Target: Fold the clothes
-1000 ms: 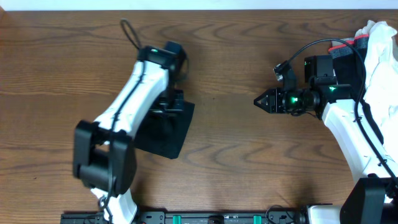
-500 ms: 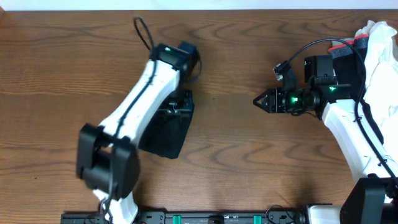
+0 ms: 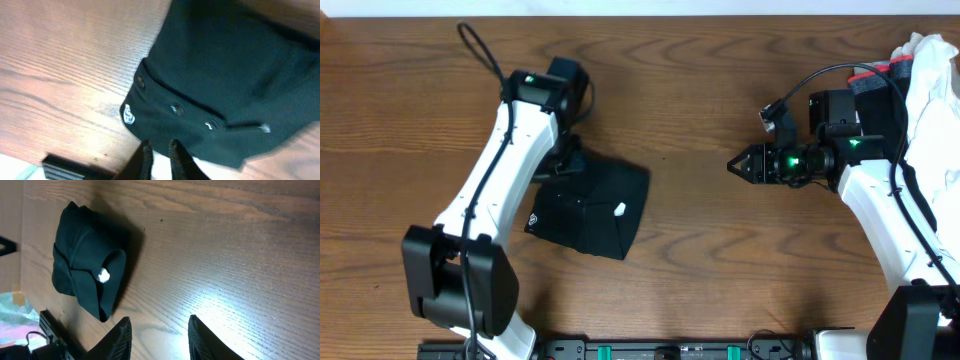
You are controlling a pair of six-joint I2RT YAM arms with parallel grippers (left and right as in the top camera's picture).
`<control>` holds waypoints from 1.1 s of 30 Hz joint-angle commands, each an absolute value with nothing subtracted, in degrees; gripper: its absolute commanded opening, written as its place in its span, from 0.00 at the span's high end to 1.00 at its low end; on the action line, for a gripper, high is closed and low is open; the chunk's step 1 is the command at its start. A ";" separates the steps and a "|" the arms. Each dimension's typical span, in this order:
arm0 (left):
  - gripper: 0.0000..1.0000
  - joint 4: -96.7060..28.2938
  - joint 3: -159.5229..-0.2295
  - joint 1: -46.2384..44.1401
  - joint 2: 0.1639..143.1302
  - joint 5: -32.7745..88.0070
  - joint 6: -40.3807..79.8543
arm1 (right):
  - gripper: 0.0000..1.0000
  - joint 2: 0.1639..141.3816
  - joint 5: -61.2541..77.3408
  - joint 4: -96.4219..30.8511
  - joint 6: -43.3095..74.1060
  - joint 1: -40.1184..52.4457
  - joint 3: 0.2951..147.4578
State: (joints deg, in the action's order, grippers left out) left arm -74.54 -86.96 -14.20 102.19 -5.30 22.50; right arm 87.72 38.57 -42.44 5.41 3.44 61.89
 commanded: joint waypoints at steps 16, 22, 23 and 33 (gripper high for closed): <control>0.93 -64.10 -71.35 -23.44 101.32 4.45 23.75 | 0.66 87.39 38.83 -42.96 4.64 3.01 62.30; 0.78 -68.79 -74.11 -18.50 91.96 0.38 23.66 | 0.66 87.39 38.81 -43.09 4.64 3.01 62.30; 0.78 -68.75 -73.97 -17.52 90.61 0.36 22.98 | 0.66 87.39 38.81 -43.09 4.64 3.01 62.30; 0.79 -55.05 -56.84 -14.04 92.12 1.52 24.75 | 0.66 87.39 38.83 -43.13 4.64 3.01 62.30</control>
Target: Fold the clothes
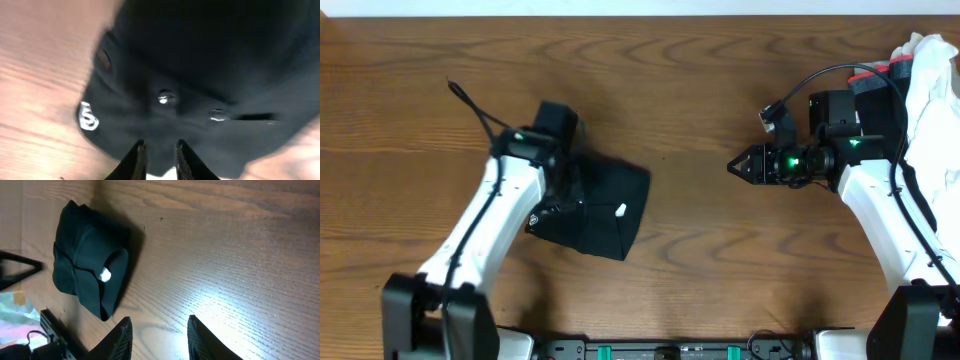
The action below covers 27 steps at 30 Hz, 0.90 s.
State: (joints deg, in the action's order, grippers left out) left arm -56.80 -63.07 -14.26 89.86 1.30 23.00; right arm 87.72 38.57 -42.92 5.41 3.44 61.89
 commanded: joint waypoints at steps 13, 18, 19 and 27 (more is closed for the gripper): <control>0.89 -66.08 -61.60 -14.04 88.71 3.86 24.80 | 0.66 87.39 38.81 -43.27 4.62 3.01 62.30; 0.50 -67.13 -70.63 -13.76 82.83 2.46 23.62 | 0.66 87.39 38.81 -43.31 4.62 3.01 62.30; 0.36 -65.80 -70.91 -13.39 81.95 2.20 23.62 | 0.66 87.39 38.81 -43.35 4.62 3.01 62.30; 0.15 -58.81 -70.41 -1.23 85.78 16.29 9.54 | 0.38 87.39 38.81 -44.88 2.87 3.01 62.30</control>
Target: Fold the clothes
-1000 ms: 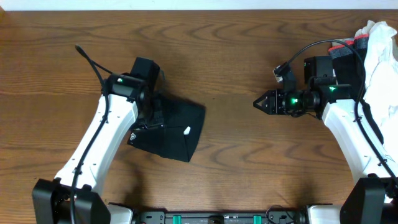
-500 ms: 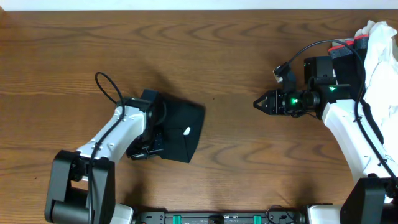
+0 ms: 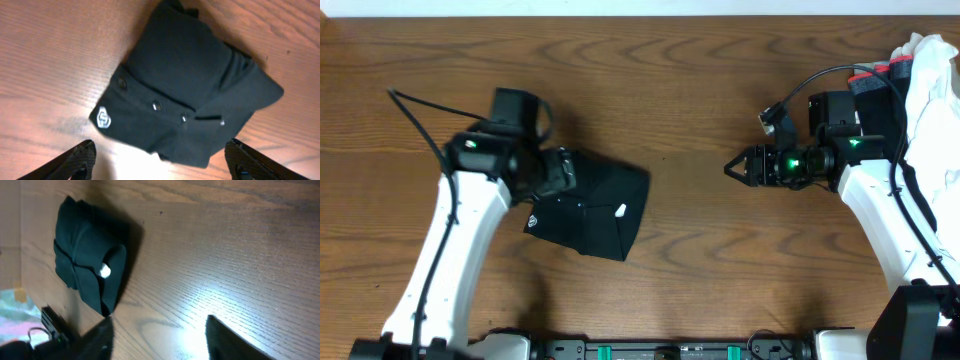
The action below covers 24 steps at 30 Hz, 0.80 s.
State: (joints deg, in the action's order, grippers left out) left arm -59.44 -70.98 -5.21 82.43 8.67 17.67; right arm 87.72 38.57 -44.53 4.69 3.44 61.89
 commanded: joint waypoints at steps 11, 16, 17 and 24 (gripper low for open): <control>0.12 -55.29 -70.41 10.72 105.56 36.01 -9.13 | 0.26 87.39 38.83 -47.03 2.44 3.01 62.30; 0.13 -54.92 -70.39 10.02 110.28 42.89 -14.72 | 0.25 87.39 38.81 -47.37 1.34 3.01 62.30; 0.13 -54.41 -70.39 9.82 111.07 42.81 -15.31 | 0.25 87.39 38.83 -47.33 1.17 3.01 62.30; 0.38 -52.34 -68.75 9.54 116.99 42.00 -15.66 | 0.24 87.39 38.79 -47.09 1.17 3.01 62.30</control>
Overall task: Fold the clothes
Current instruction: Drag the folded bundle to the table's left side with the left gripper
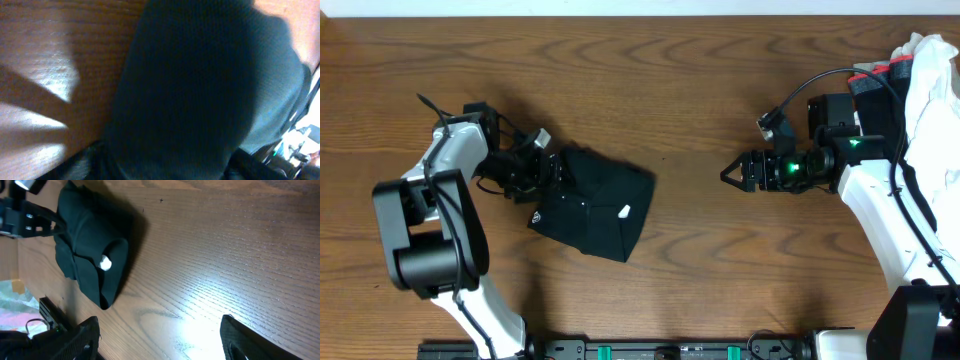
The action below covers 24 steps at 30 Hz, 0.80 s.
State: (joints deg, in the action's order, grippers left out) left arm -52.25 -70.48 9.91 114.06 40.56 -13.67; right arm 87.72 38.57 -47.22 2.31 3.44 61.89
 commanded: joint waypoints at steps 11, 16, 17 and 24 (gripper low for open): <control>0.81 -54.08 -69.04 11.00 116.33 54.00 -17.80 | 0.22 87.39 35.99 -46.76 1.21 2.98 62.30; 0.86 -49.89 -72.03 16.49 112.73 55.90 -6.90 | 0.21 87.39 36.01 -47.27 1.21 2.96 62.30; 0.86 -47.31 -72.14 18.11 111.83 55.88 -3.81 | 0.21 87.39 35.99 -47.33 1.21 2.96 62.30; 0.87 -31.59 -72.14 29.61 109.45 46.37 15.03 | 0.20 87.39 36.01 -47.27 2.74 2.96 62.30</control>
